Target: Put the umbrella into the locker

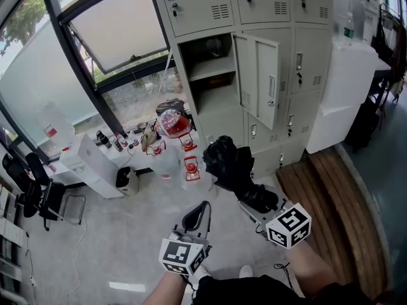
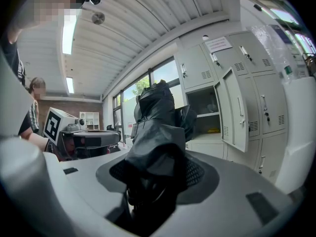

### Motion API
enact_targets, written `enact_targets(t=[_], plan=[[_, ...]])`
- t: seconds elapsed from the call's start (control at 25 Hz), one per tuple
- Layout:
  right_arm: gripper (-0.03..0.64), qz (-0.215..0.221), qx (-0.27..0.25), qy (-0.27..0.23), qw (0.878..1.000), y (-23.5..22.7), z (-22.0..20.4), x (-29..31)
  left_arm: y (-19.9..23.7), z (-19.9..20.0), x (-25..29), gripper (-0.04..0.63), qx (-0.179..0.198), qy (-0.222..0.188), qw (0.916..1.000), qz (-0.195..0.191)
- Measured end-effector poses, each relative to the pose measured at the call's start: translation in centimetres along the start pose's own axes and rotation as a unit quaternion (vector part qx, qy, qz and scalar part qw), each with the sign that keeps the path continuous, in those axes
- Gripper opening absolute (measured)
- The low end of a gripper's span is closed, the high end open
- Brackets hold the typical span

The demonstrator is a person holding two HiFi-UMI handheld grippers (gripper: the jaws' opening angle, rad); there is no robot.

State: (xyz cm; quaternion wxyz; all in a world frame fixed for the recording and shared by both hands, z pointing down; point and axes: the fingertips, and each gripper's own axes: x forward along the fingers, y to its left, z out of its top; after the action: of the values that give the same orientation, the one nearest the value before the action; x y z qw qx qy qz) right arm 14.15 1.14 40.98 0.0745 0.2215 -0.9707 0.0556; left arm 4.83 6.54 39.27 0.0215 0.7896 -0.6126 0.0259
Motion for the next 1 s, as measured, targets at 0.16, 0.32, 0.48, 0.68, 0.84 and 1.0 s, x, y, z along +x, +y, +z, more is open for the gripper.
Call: enact_targets(t=[0.16,0.32,0.48,0.68,0.84,1.0], plan=[[0.282,0.003,-0.001,0.000,1.000,-0.6,0.4,0.1,0.0,0.4,0.5,0.018,0.003,0.000,1.0000,0.005],[0.281,0.003,0.000,0.000,1.000,-1.2,0.5,0.6,0.1,0.7,1.1,0.018,0.006,-0.004,1.0000,0.004],[0.282,0.001,0.008,0.003,1.000,-1.6,0.4,1.6,0.8,0.7,1.7,0.018,0.007,-0.006,1.0000,-0.001],[0.281,-0.007,0.009,0.006,1.000,-1.9,0.8,3.8,2.9,0.7,2.5,0.018,0.005,-0.008,0.9999,-0.010],[0.282,-0.017,0.014,0.006,1.000,-2.1,1.1,6.1,5.1,0.6,3.1,0.018,0.004,-0.007,0.9997,-0.022],[0.282,-0.025,0.014,0.011,1.000,-2.3,1.4,8.7,7.7,0.5,4.0,0.017,0.001,-0.006,0.9995,-0.031]])
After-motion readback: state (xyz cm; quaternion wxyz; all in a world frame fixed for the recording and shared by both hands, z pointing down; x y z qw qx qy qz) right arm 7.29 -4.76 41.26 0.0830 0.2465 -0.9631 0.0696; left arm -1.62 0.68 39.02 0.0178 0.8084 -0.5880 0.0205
